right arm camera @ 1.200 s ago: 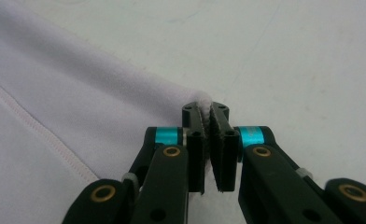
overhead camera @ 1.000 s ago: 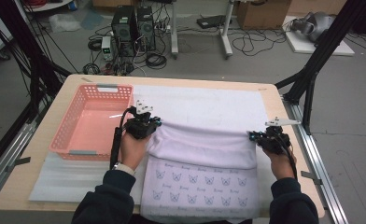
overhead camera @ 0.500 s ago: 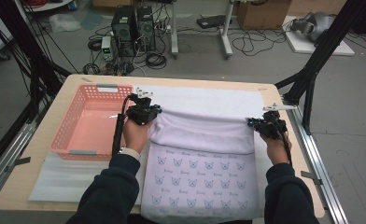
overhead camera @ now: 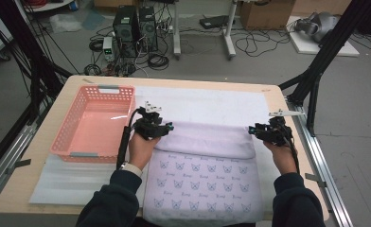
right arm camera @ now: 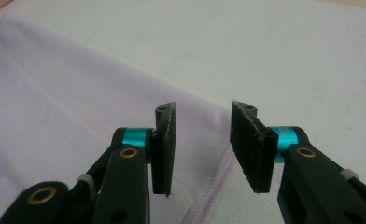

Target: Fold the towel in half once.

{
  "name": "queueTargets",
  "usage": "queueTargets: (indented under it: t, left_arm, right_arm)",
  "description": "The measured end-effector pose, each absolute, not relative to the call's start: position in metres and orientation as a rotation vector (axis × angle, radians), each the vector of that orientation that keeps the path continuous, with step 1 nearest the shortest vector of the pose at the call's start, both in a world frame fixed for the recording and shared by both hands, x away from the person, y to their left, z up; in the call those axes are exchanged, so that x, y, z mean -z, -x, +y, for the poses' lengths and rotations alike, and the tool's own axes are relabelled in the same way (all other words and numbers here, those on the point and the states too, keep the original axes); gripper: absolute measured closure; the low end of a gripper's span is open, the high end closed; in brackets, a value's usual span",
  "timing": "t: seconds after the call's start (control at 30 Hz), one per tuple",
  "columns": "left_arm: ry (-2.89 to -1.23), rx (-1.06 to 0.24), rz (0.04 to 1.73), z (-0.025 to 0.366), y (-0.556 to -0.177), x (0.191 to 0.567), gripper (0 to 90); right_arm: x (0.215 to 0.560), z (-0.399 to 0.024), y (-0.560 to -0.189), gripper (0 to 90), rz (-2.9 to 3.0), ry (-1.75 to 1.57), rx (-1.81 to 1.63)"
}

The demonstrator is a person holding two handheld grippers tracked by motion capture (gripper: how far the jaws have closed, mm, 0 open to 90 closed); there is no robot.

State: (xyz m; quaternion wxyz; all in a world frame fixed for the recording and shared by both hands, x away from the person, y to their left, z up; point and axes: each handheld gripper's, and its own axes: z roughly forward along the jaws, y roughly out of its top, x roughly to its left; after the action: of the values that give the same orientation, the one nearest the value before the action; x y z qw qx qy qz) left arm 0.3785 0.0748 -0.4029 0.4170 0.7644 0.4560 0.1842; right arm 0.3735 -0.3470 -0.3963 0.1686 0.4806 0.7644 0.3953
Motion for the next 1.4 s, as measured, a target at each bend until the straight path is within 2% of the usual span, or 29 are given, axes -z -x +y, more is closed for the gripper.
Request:
queueTargets:
  t: [0.1, 0.17, 0.27, 0.43, 0.5, 0.57, 0.6, 0.7, 1.07, 1.4]
  left_arm:
    - [-1.960, -0.471, 1.157, 0.073, -0.375, 0.416, 48.6]
    - [-2.003, -0.465, 1.180, 0.071, -0.377, 0.421, 44.0]
    - [-2.011, -0.472, 1.198, 0.069, -0.379, 0.424, 45.1]
    - [-2.068, -0.442, 1.211, 0.068, -0.382, 0.433, 59.0]
    - [-2.085, -0.446, 1.195, 0.067, -0.381, 0.433, 69.1]
    - [-2.102, -0.456, 1.167, 0.065, -0.379, 0.432, 84.3]
    - [-2.111, -0.463, 1.158, 0.064, -0.378, 0.432, 86.3]
    - [-2.072, -0.495, 1.131, 0.066, -0.371, 0.429, 87.3]
    - [-1.905, -0.438, 1.009, 0.085, -0.332, 0.417, 87.2]
    - [-1.886, -0.451, 0.866, 0.107, -0.290, 0.421, 87.0]
  right_arm:
    - [0.406, -0.345, -0.369, 61.9, 2.225, -1.356, -1.089]
    - [0.417, -0.346, -0.367, 62.4, 2.259, -1.375, -1.085]
    - [0.428, -0.345, -0.363, 64.8, 2.298, -1.380, -1.074]
    - [0.436, -0.344, -0.359, 76.2, 2.325, -1.369, -1.068]
    - [0.436, -0.345, -0.357, 82.8, 2.339, -1.360, -1.066]
    - [0.436, -0.345, -0.356, 84.0, 2.349, -1.345, -1.066]
    - [0.435, -0.344, -0.355, 84.1, 2.343, -1.343, -1.065]
    - [0.434, -0.345, -0.351, 84.2, 2.332, -1.340, -1.075]
    - [0.426, -0.350, -0.324, 84.2, 2.272, -1.304, -1.189]
    - [0.422, -0.353, -0.284, 84.2, 2.257, -1.246, -1.269]
